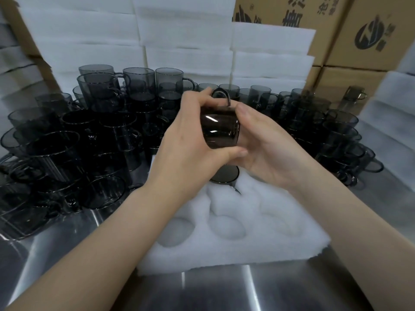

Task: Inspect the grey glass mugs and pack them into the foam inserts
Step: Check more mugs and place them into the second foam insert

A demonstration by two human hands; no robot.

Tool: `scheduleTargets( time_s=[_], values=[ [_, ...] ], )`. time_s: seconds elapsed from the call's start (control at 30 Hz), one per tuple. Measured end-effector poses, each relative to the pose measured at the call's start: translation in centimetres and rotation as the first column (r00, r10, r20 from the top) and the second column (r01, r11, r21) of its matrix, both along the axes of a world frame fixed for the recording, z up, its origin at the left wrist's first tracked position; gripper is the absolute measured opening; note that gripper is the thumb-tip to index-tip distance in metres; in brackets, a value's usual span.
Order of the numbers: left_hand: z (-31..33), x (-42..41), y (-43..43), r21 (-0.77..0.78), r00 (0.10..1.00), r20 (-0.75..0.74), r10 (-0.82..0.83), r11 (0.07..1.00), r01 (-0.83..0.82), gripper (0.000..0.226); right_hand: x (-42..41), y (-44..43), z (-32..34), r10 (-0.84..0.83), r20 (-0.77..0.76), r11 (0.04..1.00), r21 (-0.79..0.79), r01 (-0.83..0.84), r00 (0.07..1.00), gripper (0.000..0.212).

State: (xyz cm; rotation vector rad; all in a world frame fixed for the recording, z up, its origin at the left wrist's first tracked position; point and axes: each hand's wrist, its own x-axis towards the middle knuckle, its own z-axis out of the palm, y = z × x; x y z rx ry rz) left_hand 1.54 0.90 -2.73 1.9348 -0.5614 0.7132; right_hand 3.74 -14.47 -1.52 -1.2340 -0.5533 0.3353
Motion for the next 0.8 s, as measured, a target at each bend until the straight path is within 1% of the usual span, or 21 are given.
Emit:
scheduleTargets(
  time_s=[0.1, 0.13, 0.27, 0.37, 0.47, 0.6, 0.73, 0.8],
  values=[
    [0.09, 0.05, 0.12, 0.069, 1.000, -0.007, 0.017, 0.997, -0.016, 0.075, 0.18, -0.37, -0.15, -0.051, 0.015, 0.998, -0.036, 0.052, 0.999, 0.052],
    [0.09, 0.09, 0.13, 0.078, 1.000, -0.008, 0.010, 0.997, -0.009, 0.073, 0.22, -0.40, -0.21, -0.073, 0.021, 0.997, -0.031, 0.073, 0.997, 0.052],
    [0.11, 0.13, -0.10, 0.106, 0.999, -0.007, -0.040, 0.994, 0.040, 0.069, 0.30, -0.14, -0.20, -0.129, 0.016, 0.992, 0.005, 0.129, 0.991, 0.041],
    [0.19, 0.02, -0.25, 0.119, 0.998, 0.014, -0.056, 0.991, 0.053, 0.069, 0.42, -0.10, -0.14, -0.177, -0.005, 0.984, 0.033, 0.177, 0.984, 0.039],
    [0.35, -0.16, -0.07, 0.018, 0.998, -0.004, -0.065, 0.998, 0.065, 0.062, 0.19, -0.03, 0.01, -0.156, 0.016, 0.987, 0.033, 0.155, 0.988, 0.037],
    [0.58, -0.27, 0.16, -0.084, 0.997, -0.025, -0.075, 0.994, 0.073, 0.057, -0.07, -0.08, 0.12, -0.037, 0.021, 0.999, 0.029, 0.037, 0.999, 0.044],
    [0.62, -0.39, 0.27, -0.178, 0.987, -0.054, -0.153, 0.974, 0.141, 0.051, -0.25, -0.33, 0.33, 0.069, 0.009, 0.996, 0.059, -0.069, 0.998, 0.046],
    [0.51, -0.20, 0.38, -0.230, 0.977, -0.080, -0.196, 0.958, 0.173, 0.046, -0.31, -0.22, 0.36, 0.051, 0.031, 0.998, 0.040, -0.052, 0.998, 0.054]
  ],
)
